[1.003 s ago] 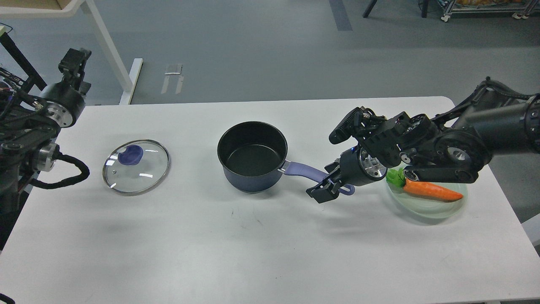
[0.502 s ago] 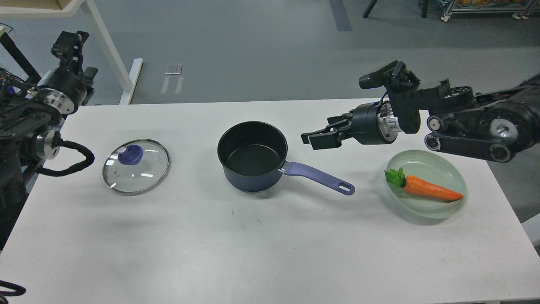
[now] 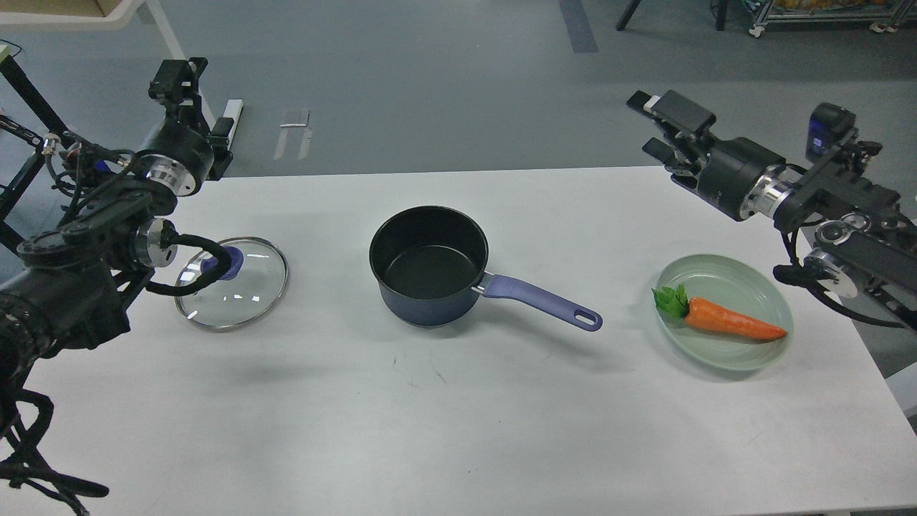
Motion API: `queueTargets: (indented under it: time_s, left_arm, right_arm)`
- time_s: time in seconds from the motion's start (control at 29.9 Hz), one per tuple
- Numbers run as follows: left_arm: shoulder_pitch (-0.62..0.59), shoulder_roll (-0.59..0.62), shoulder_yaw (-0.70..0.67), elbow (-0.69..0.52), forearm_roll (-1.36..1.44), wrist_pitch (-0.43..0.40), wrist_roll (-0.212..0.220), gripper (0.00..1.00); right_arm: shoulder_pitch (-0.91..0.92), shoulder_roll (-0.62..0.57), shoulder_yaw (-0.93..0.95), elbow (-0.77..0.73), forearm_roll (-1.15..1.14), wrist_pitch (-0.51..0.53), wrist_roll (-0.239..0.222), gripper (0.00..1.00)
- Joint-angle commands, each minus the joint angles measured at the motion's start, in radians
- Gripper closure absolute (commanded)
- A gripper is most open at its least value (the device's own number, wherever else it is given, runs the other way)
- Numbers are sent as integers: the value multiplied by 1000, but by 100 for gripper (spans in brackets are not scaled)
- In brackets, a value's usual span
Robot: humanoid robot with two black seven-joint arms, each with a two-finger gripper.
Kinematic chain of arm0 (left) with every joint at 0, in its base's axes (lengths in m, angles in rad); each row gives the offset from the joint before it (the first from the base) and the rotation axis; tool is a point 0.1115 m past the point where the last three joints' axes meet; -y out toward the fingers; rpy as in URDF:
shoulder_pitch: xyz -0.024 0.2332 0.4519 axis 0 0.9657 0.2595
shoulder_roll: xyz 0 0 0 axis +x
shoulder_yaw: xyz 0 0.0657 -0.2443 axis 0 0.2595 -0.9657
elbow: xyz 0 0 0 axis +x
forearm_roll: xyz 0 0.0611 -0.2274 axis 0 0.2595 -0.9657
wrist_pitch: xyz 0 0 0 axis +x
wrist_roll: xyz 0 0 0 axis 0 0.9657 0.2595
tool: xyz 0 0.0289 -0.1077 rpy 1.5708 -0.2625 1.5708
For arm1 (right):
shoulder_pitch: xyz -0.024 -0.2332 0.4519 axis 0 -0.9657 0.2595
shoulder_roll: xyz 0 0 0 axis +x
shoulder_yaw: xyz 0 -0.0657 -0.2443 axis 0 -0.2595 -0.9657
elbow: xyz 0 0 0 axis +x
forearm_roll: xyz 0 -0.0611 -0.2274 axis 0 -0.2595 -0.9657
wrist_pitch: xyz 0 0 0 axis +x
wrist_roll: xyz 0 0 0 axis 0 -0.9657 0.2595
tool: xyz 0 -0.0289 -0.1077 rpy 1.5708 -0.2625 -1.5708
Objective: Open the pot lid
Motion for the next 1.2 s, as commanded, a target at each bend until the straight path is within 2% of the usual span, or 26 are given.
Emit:
queueTargets:
  time_s: [0.0, 0.27, 0.53, 0.74, 1.17]
  left_arm:
    - [18, -25, -37, 0, -76, -19, -1, 1]
    - [56, -54, -118, -11, -163, -122, -2, 1]
    - [97, -58, -138, -39, -174, -151, -2, 1]
    - [101, -54, -152, -79, -186, -134, -6, 1]
    - [110, -3, -146, -93, -199, -134, 2, 1]
  right_arm:
    - [-30, 49, 42, -99, 226, 0, 0, 1]
    - [-53, 195, 104, -265, 569, 17, 0, 0]
    - [-69, 365, 314, -349, 590, 75, -15, 0]
    - [-71, 388, 398, -357, 596, 77, -40, 0]
    - [-74, 387, 394, -354, 593, 79, -30, 0]
